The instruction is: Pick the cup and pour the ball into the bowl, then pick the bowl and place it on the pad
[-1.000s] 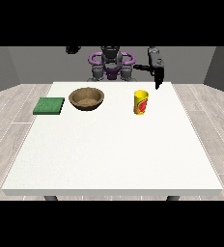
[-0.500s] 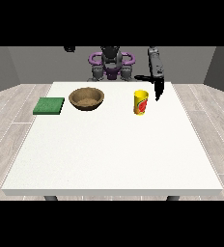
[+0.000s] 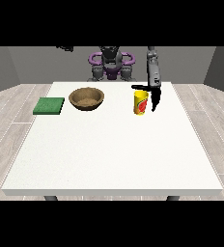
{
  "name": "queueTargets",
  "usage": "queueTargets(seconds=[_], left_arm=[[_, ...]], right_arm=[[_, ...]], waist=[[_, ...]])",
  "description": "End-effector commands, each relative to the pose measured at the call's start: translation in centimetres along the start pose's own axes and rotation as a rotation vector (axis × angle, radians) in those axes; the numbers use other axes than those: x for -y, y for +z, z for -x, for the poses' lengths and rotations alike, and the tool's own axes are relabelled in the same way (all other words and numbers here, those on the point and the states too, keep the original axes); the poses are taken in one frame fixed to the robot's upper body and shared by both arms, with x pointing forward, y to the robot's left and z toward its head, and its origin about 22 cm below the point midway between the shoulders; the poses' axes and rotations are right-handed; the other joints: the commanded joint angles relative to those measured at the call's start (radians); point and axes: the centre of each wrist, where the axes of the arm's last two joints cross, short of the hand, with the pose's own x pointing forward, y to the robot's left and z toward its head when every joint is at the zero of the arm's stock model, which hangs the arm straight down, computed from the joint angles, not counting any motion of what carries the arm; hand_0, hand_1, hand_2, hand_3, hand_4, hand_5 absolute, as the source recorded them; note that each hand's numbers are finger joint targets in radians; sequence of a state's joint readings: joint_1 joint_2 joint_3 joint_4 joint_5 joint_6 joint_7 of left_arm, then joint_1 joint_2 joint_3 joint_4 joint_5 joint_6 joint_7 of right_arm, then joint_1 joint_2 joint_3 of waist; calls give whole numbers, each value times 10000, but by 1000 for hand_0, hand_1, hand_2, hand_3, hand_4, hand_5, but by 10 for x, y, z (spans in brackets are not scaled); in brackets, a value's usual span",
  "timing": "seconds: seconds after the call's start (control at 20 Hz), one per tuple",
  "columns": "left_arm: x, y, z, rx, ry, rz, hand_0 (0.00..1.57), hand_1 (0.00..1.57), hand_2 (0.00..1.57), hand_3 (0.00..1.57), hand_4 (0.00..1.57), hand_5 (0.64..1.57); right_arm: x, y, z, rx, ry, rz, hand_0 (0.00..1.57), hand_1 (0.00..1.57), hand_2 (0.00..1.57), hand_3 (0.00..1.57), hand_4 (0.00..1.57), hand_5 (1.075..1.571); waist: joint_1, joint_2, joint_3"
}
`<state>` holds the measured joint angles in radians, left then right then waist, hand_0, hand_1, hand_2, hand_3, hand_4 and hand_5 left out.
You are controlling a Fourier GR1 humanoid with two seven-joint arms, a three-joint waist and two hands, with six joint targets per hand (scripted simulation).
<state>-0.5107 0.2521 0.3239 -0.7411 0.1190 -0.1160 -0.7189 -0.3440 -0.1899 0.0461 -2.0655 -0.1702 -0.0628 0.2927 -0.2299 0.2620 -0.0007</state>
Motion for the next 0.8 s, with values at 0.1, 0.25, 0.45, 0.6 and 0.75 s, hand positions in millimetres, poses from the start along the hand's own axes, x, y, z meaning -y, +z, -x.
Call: queueTargets(seconds=[0.1,0.25,0.45,0.6,0.75], left_arm=[[-1,-11,6,179,-96,-55,0,0,0,0,0,1430],[-21,2,12,579,-384,-1018,0,0,0,0,0,1409],[-35,18,13,1254,-2739,-905,1320,1320,1571,1571,965,1530],[-34,24,18,1299,-3333,-657,1317,1317,1571,1571,1039,1487],[-24,31,26,819,-3771,-457,1322,1322,1571,1571,1075,1484]], right_arm=[[11,4,-23,552,127,190,0,0,0,0,0,1567],[8,21,-47,1020,191,-535,0,0,0,0,0,1567],[25,22,-37,1082,193,-446,0,0,0,0,0,1562],[38,17,-54,1420,123,-313,0,0,0,0,0,1559],[44,23,-42,657,74,131,0,0,0,0,89,1561]], waist=[[-129,317,-3],[-971,885,-11],[-942,937,4],[-841,1039,-1],[-570,463,4]])
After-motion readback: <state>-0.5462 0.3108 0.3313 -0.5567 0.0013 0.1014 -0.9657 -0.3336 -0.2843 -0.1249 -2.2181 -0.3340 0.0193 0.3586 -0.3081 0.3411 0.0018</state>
